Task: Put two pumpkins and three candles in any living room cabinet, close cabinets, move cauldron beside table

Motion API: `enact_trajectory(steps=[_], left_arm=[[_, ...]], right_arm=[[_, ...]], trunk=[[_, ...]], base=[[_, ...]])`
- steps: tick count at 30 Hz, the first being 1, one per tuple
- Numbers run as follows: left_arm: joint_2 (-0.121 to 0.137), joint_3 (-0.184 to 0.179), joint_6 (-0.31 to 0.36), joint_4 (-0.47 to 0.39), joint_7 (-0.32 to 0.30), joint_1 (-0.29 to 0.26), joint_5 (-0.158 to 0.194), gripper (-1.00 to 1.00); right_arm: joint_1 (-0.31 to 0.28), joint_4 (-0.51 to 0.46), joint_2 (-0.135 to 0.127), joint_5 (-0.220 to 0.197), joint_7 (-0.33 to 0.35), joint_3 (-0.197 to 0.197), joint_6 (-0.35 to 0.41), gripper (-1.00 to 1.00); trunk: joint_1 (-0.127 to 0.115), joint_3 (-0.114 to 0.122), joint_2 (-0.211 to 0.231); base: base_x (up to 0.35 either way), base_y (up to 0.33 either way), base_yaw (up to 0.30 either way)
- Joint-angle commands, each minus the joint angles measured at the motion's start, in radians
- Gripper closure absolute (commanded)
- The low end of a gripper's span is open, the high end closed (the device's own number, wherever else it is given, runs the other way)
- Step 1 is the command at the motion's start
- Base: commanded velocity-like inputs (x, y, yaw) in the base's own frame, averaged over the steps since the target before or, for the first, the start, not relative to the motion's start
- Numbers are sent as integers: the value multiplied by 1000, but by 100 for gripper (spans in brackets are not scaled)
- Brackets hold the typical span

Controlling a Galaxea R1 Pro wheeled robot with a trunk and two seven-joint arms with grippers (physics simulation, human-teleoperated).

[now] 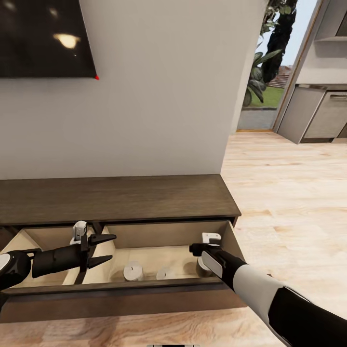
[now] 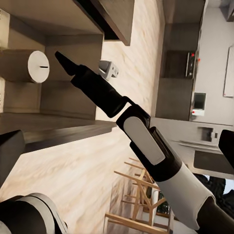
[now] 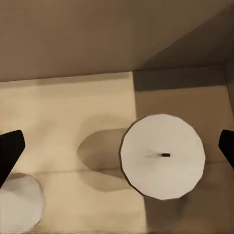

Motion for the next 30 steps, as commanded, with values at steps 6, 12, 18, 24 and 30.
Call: enact_trajectory(steps=[6, 12, 18, 24, 30], left_arm=[[1, -1, 0, 1, 9, -1, 11, -100], [1, 0, 0, 4, 9, -1, 10, -100], [1, 0, -1, 6, 9, -1, 10, -100], [1, 0, -1, 7, 9, -1, 8, -100], [1, 0, -1, 11, 9, -1, 9, -100]], right_arm=[[-1, -3, -1, -11, -7, 7, 30, -100], [-1, -4, -1, -12, -7, 7, 34, -100], [-1, -5, -1, -12, -7, 7, 35, -100], [-1, -7, -1, -11, -6, 5, 65, -100], [-1, -15, -1, -11, -6, 4, 74, -100]], trunk=[[-2, 11, 0], [-4, 34, 2], [-7, 57, 3], [-10, 80, 4], [-12, 104, 6]], base=[[0, 0, 0], [0, 0, 0], [0, 0, 0], [0, 0, 0], [-52, 0, 0]])
